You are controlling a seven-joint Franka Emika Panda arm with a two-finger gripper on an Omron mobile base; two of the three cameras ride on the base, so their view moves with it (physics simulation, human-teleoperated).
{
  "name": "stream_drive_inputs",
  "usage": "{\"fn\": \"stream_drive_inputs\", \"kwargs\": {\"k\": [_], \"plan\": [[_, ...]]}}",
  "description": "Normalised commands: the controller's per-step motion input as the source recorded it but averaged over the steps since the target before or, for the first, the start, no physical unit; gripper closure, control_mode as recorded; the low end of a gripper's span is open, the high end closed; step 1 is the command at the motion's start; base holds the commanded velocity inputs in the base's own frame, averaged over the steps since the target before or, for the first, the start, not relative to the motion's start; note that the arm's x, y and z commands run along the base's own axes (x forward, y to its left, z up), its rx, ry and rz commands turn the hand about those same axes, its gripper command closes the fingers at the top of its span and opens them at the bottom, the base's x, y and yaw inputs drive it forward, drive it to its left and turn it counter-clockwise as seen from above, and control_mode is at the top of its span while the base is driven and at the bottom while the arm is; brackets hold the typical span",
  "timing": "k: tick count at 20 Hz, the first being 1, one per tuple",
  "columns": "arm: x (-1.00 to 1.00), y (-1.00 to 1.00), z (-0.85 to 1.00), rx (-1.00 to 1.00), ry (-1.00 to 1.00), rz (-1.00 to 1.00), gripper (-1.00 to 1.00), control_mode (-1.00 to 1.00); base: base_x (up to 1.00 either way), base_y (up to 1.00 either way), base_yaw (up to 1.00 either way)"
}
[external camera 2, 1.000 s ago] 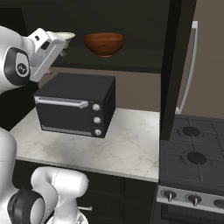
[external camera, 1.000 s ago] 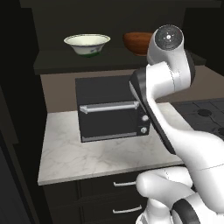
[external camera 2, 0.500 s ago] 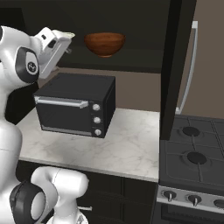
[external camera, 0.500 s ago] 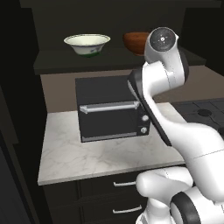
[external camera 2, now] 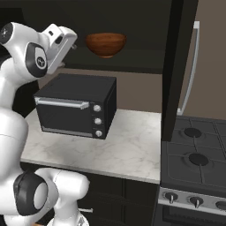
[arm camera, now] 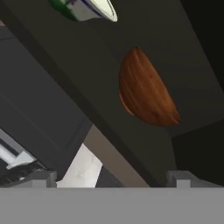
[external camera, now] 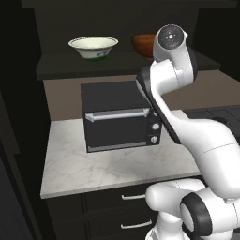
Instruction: Move the bowls from the cabinet to the plates on the dining table.
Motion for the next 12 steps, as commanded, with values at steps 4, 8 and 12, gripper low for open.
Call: {"fn": "stream_drive_inputs", "kwargs": {"k": [4,8,12], "plan": [[0.36,-0.05,0.0,-0.01,-0.01,0.0,-1.0,-1.0,0.0,0.0,0.0],[0.37,-0.04,0.0,-0.02,-0.01,0.0,-1.0,-1.0,0.0,0.0,0.0],[0.37,-0.05,0.0,-0.02,-0.01,0.0,-1.0,-1.0,0.0,0.0,0.0]]}}
